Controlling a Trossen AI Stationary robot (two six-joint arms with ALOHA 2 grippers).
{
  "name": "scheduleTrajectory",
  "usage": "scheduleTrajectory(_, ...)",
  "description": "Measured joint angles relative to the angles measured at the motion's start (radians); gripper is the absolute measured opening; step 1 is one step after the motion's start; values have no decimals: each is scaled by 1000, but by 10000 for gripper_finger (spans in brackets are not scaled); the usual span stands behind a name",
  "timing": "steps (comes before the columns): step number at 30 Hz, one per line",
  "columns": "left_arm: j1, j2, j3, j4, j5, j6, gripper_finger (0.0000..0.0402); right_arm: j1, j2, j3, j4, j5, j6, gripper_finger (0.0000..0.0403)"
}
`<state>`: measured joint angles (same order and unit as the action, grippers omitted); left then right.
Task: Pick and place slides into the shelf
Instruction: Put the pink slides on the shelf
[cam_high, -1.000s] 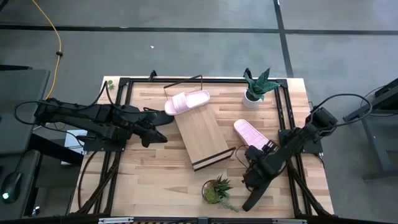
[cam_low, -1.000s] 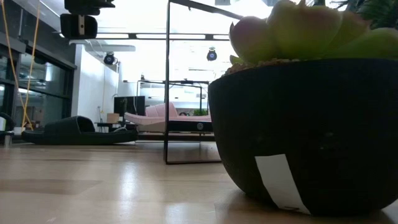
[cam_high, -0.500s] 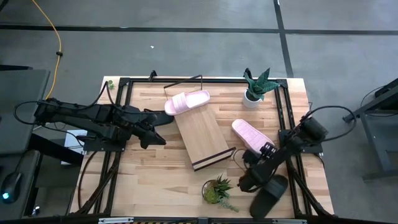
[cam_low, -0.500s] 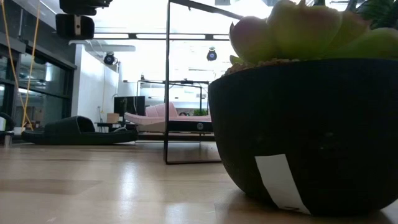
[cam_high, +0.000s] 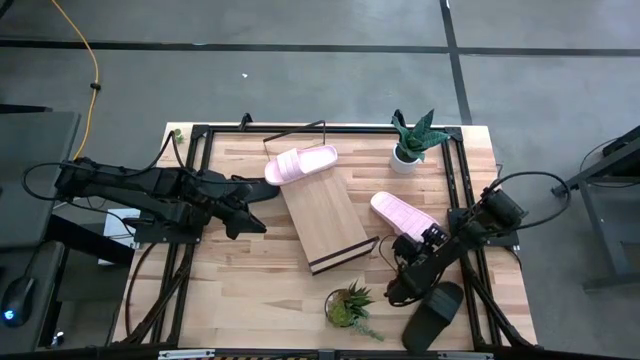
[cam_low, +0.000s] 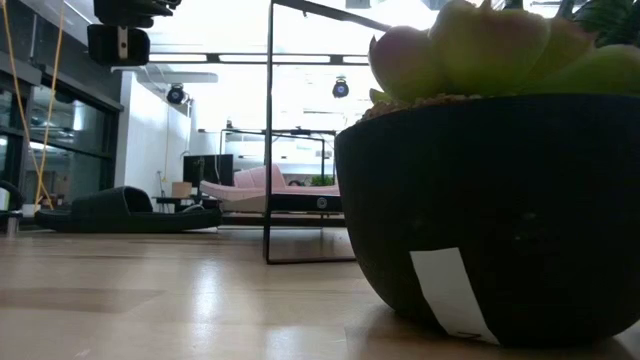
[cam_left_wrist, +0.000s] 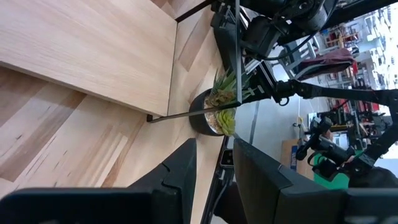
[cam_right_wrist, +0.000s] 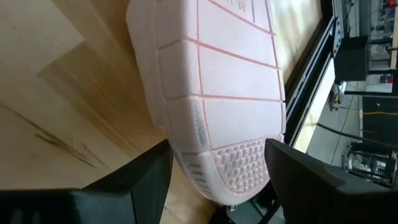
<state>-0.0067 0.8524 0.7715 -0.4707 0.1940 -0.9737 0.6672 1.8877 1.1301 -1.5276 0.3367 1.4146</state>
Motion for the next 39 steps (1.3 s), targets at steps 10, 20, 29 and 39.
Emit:
scheduleTrajectory(10, 0, 0, 0, -4, -1, 5, 95, -6, 0, 0, 9, -31, 2, 149)
scheduleTrajectory(20, 0, 0, 0, -4, -3, 8, 95, -4, -1, 2, 14, -100, 3, 67)
scheduleTrajectory(29, 0, 0, 0, -3, -10, 8, 95, 22, -19, 137, -48, -50, 73, 60)
scheduleTrajectory(39, 0, 0, 0, -1, -56, 46, 95, 35, -18, 225, -41, -56, 198, 20)
